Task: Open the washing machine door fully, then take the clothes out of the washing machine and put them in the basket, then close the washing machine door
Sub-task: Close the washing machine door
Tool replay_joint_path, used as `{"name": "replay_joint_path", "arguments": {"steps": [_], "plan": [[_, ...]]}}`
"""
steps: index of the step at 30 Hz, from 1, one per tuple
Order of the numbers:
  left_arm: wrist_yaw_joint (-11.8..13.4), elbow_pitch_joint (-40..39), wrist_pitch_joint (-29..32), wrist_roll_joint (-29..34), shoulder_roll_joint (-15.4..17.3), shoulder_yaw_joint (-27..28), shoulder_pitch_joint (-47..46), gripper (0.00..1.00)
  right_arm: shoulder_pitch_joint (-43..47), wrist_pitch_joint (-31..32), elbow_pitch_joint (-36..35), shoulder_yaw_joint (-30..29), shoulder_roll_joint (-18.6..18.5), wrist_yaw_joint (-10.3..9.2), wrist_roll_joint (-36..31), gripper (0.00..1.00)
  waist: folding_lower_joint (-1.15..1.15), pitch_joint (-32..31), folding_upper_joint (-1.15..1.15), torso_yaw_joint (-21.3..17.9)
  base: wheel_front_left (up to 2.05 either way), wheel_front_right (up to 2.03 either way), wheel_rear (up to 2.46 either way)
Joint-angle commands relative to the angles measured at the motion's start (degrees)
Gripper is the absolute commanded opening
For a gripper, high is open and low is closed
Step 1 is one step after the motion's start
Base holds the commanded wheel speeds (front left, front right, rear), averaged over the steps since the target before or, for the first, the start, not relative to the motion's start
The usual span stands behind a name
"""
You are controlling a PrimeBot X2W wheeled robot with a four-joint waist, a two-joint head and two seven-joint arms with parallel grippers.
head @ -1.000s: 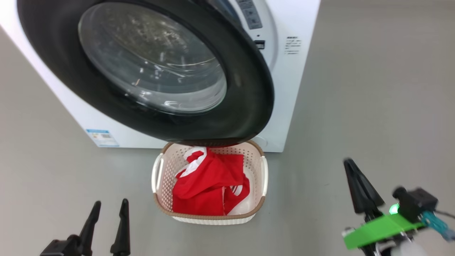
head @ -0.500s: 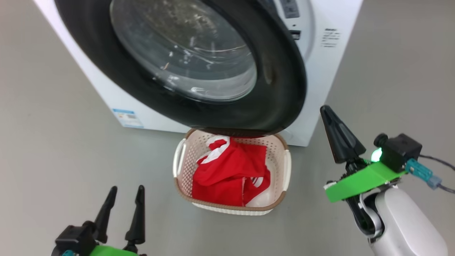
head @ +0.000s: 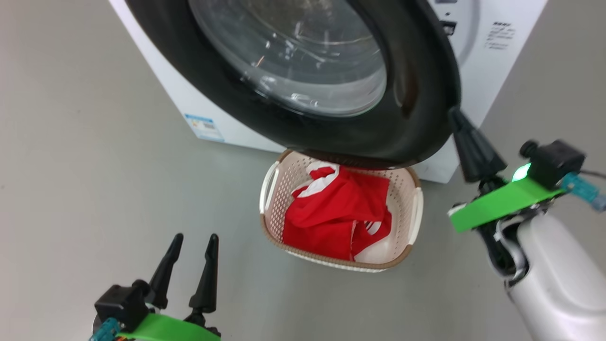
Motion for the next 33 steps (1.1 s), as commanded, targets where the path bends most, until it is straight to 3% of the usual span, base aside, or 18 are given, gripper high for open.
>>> {"name": "replay_joint_path", "arguments": {"steps": [1, 22, 33], "plan": [[-0.3, -1.5, -0.4, -0.6, 0.6, 1.5, -2.0, 1.0, -2.2, -0.4, -1.0, 0.4, -0.1, 0.37, 0.8, 0.0, 0.0, 1.9, 0.0, 1.5, 0.0, 0.0, 0.0], [-0.3, -3.2, -0.4, -3.8, 0.6, -2.1, -7.0, 1.0, -14.3, -0.4, 0.0, -3.7, -5.4, 0.37, 1.1, 0.0, 0.0, 10.1, 0.0, 5.4, 0.0, 0.0, 0.0], [-0.3, -3.7, -0.4, -4.5, 0.6, -2.5, -8.1, 1.0, -18.8, -0.4, 0.0, -7.8, -5.1, 0.37, 0.2, 0.0, 0.0, 11.8, 0.0, 6.0, 0.0, 0.0, 0.0]]}}
